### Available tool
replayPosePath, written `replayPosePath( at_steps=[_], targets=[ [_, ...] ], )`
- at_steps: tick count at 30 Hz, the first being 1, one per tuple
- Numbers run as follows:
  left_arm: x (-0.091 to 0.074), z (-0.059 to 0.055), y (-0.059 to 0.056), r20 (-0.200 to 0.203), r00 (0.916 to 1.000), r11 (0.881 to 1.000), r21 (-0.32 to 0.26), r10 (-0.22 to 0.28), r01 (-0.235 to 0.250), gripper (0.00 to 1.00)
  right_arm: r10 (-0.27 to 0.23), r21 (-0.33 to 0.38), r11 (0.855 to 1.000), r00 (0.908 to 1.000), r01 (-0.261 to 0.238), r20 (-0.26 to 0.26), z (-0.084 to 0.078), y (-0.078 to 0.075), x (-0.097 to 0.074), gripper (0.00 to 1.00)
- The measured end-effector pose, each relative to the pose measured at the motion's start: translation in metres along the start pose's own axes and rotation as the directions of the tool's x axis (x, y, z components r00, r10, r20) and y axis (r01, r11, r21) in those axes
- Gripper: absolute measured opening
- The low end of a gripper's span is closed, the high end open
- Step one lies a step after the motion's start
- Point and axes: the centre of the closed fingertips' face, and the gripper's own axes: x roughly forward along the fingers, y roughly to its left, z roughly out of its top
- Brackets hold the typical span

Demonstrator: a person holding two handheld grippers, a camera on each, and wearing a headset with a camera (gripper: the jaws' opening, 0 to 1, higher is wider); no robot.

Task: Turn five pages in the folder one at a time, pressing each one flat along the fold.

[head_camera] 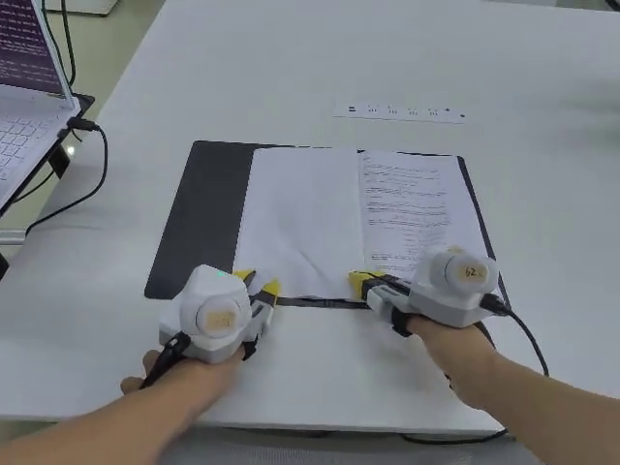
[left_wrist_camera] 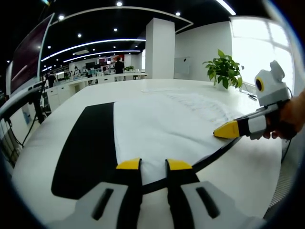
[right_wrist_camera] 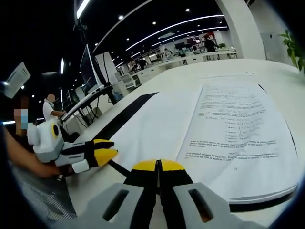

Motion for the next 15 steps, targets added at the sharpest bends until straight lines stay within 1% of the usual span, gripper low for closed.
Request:
replayPosePath(
  at_steps=[7, 12, 13, 15],
  targets=[
    [0.0, 0.0, 0.0, -0.004, 1.0, 1.0, 0.007, 0.001, -0.001, 0.18, 0.006, 0.047, 0.999, 0.9995, -0.004, -0.032, -0.012, 0.006, -0.016, 0.0],
    [0.0, 0.0, -0.001, -0.011, 0.9999, 1.0, 0.014, 0.005, -0.004, 0.18, 0.008, 0.079, 0.997, 0.9969, -0.002, -0.078, -0.017, 0.01, -0.027, 0.0],
    [0.0, 0.0, -0.001, -0.014, 0.9999, 1.0, 0.016, 0.005, -0.005, 0.18, 0.009, 0.08, 0.997, 0.9965, -0.002, -0.083, -0.017, 0.011, -0.03, 0.0],
    [0.0, 0.0, -0.001, -0.018, 0.9998, 1.0, 0.021, 0.004, -0.004, 0.18, 0.003, 0.074, 0.997, 0.9973, 0.003, -0.074, -0.015, 0.011, -0.037, 0.0]
  ],
)
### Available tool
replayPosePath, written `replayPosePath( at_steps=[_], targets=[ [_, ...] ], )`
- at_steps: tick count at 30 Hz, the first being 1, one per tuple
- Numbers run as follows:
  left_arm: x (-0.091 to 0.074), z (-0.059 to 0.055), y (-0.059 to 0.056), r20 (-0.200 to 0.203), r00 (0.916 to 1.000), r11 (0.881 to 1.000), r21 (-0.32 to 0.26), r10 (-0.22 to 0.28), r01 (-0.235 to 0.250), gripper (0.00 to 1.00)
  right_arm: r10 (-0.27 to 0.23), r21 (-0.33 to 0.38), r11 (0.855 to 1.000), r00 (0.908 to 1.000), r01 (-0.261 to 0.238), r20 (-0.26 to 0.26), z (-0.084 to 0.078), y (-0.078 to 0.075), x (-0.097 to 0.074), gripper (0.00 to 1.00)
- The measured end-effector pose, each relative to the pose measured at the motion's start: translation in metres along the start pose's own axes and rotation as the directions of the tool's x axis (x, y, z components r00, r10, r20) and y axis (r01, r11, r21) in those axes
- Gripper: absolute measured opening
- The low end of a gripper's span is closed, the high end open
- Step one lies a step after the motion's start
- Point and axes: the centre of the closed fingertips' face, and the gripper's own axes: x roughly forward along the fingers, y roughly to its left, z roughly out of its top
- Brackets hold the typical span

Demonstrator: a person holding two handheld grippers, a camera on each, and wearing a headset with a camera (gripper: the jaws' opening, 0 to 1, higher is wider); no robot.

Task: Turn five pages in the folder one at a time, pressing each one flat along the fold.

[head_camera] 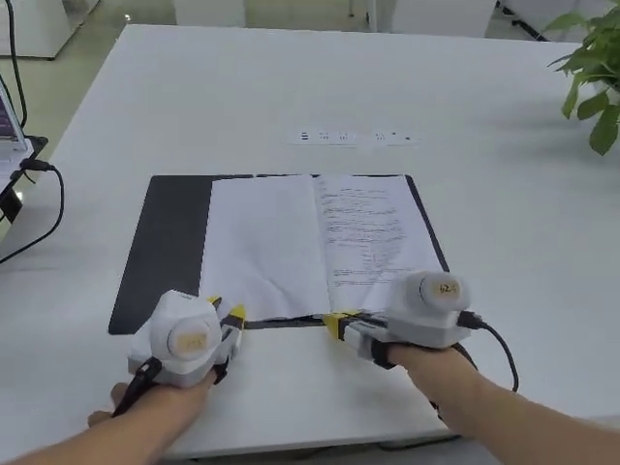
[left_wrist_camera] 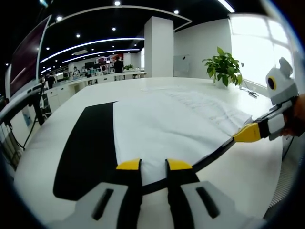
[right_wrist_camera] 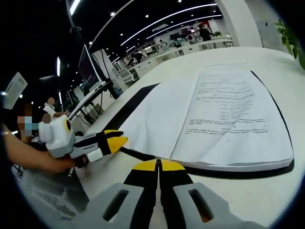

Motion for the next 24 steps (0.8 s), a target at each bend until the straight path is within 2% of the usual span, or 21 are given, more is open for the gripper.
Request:
replayPosePath(
  at_steps=[6, 9, 14, 17, 19, 20, 21, 24],
  targets=[
    [0.0, 0.002, 0.0, -0.026, 0.9997, 1.0, 0.001, 0.003, -0.003, 0.18, 0.004, 0.035, 0.999, 0.9995, -0.005, 0.032, 0.012, 0.004, -0.018, 0.0],
    [0.001, 0.002, 0.0, -0.054, 0.9985, 1.0, -0.011, 0.01, -0.01, 0.18, 0.006, 0.05, 0.999, 0.9992, -0.008, 0.039, 0.017, 0.01, -0.027, 0.0],
    [0.002, 0.003, 0.002, -0.104, 0.9942, 0.995, -0.09, 0.027, -0.037, 0.17, 0.009, 0.068, 0.998, 0.9986, -0.013, 0.052, 0.027, 0.019, -0.04, 0.0],
    [0.003, 0.005, 0.003, -0.134, 0.9905, 0.983, -0.174, 0.033, -0.056, 0.16, 0.005, 0.091, 0.996, 0.998, -0.011, 0.062, 0.033, 0.022, -0.048, 0.0],
    [0.003, 0.011, -0.001, -0.134, 0.9909, 0.966, -0.255, 0.01, -0.044, 0.12, -0.012, 0.109, 0.994, 0.9977, 0.005, 0.066, 0.036, 0.023, -0.053, 0.0],
    [0.002, 0.021, -0.002, -0.1, 0.995, 0.963, -0.268, 0.009, -0.035, 0.12, -0.016, 0.118, 0.993, 0.9978, 0.008, 0.064, 0.038, 0.024, -0.057, 0.0],
    [0.001, 0.027, -0.003, -0.08, 0.9968, 0.963, -0.267, 0.006, -0.028, 0.13, -0.028, 0.132, 0.991, 0.9977, 0.019, 0.062, 0.04, 0.023, -0.059, 0.0],
    [-0.006, 0.037, -0.011, -0.098, 0.995, 0.963, -0.269, -0.02, -0.007, 0.19, -0.046, 0.139, 0.99, 0.9973, 0.038, 0.058, 0.044, 0.025, -0.069, 0.0]
  ],
)
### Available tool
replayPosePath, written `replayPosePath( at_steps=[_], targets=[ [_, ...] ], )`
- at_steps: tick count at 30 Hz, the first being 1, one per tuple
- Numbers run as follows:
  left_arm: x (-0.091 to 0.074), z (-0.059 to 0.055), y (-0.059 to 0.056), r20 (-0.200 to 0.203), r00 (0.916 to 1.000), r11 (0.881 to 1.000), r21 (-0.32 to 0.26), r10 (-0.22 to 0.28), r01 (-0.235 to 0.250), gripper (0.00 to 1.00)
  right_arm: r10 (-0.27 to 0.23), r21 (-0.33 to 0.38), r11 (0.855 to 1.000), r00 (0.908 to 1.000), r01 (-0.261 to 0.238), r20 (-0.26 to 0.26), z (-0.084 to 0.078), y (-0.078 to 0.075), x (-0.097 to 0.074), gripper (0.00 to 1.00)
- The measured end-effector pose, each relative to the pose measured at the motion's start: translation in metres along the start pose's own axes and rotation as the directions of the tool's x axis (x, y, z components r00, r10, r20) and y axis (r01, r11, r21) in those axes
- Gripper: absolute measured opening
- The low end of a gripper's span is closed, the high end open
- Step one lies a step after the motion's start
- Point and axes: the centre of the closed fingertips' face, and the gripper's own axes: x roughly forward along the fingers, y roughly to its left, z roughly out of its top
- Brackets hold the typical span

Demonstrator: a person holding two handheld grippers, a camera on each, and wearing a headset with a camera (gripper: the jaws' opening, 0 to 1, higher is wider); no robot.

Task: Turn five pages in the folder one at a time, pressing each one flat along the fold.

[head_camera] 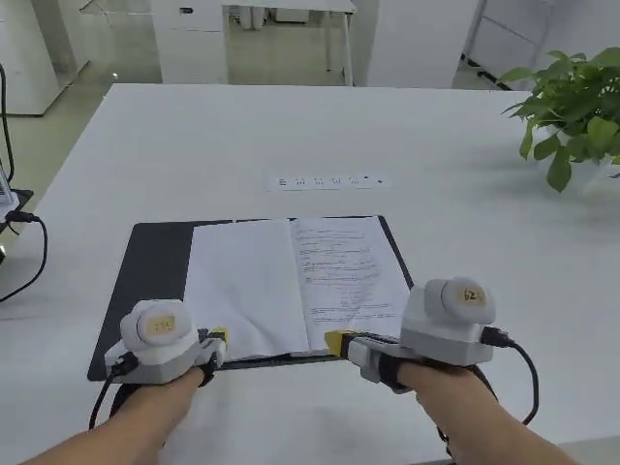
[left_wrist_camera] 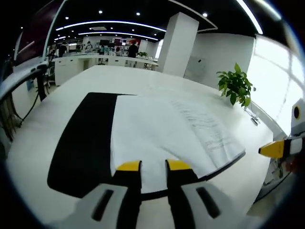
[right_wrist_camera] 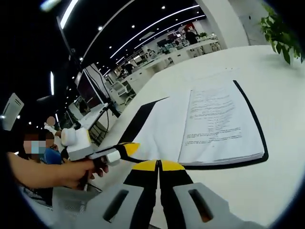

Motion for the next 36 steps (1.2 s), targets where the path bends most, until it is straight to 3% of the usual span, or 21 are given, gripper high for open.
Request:
replayPosePath(
  at_steps=[2, 3, 6, 12, 15, 21, 27, 36],
  targets=[
    [-0.008, 0.005, -0.007, -0.004, 0.9999, 1.0, 0.012, -0.013, 0.013, 0.22, -0.016, 0.004, 1.0, 0.9998, 0.016, 0.013, 0.006, -0.001, -0.006, 0.0],
    [-0.014, 0.011, -0.012, 0.017, 0.9995, 0.999, 0.02, -0.026, 0.026, 0.22, -0.017, 0.004, 1.0, 0.9994, 0.017, 0.029, 0.011, 0.0, -0.01, 0.0],
    [-0.024, 0.014, -0.016, 0.022, 0.9994, 0.999, 0.026, -0.026, 0.026, 0.25, -0.031, -0.007, 0.999, 0.9988, 0.031, 0.038, 0.017, -0.002, -0.018, 0.0],
    [-0.049, 0.02, -0.024, 0.034, 0.9993, 0.999, 0.037, -0.017, 0.015, 0.33, -0.103, -0.07, 0.992, 0.9939, 0.105, 0.038, 0.022, -0.018, -0.032, 0.0],
    [-0.062, 0.025, -0.025, 0.042, 0.9991, 0.998, 0.058, -0.009, 0.006, 0.38, -0.131, -0.122, 0.983, 0.9898, 0.137, 0.056, 0.025, -0.026, -0.04, 0.0],
    [-0.087, 0.031, -0.025, 0.062, 0.9981, 0.994, 0.109, 0.008, -0.015, 0.42, -0.149, -0.131, 0.979, 0.9863, 0.157, 0.07, 0.025, -0.039, -0.05, 0.0],
    [-0.102, 0.032, -0.019, 0.068, 0.9971, 0.992, 0.119, 0.033, -0.041, 0.52, -0.159, -0.126, 0.978, 0.9833, 0.169, 0.089, 0.029, -0.049, -0.057, 0.14],
    [-0.116, 0.029, -0.014, 0.059, 0.997, 0.989, 0.136, 0.051, -0.058, 0.63, -0.191, -0.183, 0.961, 0.9755, 0.208, 0.11, 0.033, -0.064, -0.064, 0.38]
  ],
)
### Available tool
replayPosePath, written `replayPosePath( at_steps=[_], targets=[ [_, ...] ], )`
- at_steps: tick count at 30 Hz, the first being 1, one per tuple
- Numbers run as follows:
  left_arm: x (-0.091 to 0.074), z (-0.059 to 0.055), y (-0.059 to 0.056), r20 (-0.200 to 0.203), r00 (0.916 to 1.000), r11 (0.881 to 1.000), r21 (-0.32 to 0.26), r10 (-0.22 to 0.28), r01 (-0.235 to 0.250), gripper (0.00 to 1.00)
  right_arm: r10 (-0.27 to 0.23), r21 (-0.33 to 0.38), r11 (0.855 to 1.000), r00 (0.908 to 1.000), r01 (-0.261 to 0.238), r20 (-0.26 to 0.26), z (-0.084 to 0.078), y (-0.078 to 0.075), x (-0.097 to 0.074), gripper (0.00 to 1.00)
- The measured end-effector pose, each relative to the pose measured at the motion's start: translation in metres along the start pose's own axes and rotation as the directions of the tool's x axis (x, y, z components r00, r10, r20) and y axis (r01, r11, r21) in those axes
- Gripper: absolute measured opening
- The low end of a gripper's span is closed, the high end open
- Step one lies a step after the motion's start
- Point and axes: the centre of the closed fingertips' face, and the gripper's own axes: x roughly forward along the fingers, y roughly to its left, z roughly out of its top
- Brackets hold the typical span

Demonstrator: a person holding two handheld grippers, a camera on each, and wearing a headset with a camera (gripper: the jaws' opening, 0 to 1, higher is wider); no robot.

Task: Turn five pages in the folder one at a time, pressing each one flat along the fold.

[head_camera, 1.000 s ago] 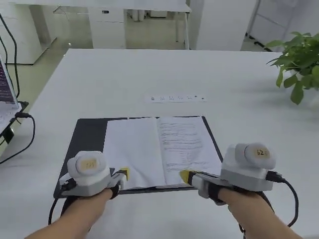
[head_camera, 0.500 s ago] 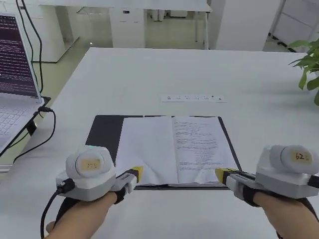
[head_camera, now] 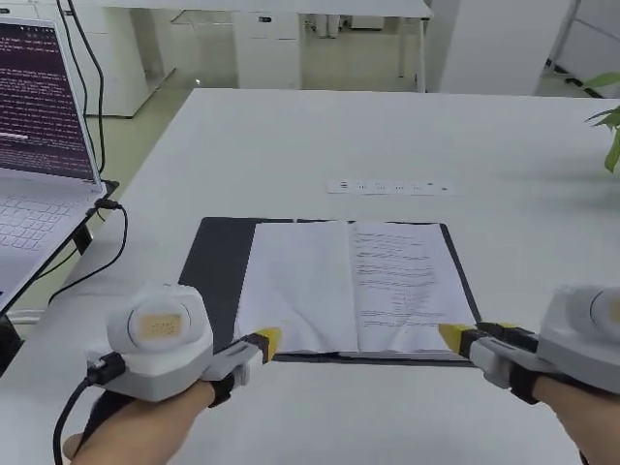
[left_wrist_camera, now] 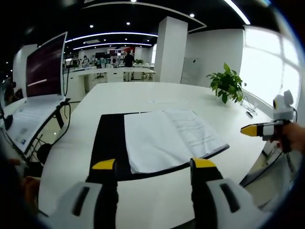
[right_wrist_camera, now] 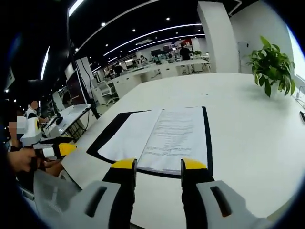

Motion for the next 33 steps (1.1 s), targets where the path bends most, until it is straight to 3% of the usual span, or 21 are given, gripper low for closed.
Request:
replayPosePath(
  at_steps=[3, 10, 15, 19, 23, 29, 33],
  targets=[
    [-0.004, 0.001, 0.002, 0.003, 1.0, 1.0, 0.007, 0.003, -0.003, 0.7, -0.007, -0.019, 1.0, 1.0, 0.007, 0.002, -0.001, -0.004, -0.001, 0.47],
    [-0.013, 0.007, 0.004, 0.016, 0.9999, 1.0, 0.018, 0.001, -0.001, 0.78, -0.012, -0.057, 0.998, 0.9999, 0.013, 0.006, -0.005, -0.012, -0.005, 0.56],
    [-0.018, 0.01, 0.002, 0.031, 0.9994, 1.0, 0.026, -0.013, 0.012, 0.91, -0.007, -0.062, 0.998, 0.9995, 0.009, 0.029, -0.004, -0.014, -0.007, 0.75],
    [-0.02, 0.008, 0.001, 0.031, 0.9994, 0.999, 0.047, -0.014, 0.013, 0.98, 0.008, -0.065, 0.998, 0.9988, -0.005, 0.047, -0.003, -0.011, -0.007, 0.84],
    [-0.022, 0.004, 0.0, 0.024, 0.9995, 0.997, 0.07, -0.02, 0.018, 0.99, 0.018, -0.063, 0.998, 0.9969, -0.013, 0.077, -0.002, -0.009, -0.006, 1.0],
    [-0.023, -0.005, -0.001, -0.004, 0.9998, 0.99, 0.141, -0.019, 0.019, 0.99, 0.028, -0.083, 0.996, 0.9962, -0.021, 0.082, -0.001, -0.005, -0.008, 1.0],
    [-0.025, -0.005, 0.001, -0.006, 0.9998, 0.985, 0.174, -0.016, 0.017, 0.99, 0.025, -0.095, 0.995, 0.9967, -0.017, 0.077, -0.003, -0.004, -0.01, 1.0]
  ],
)
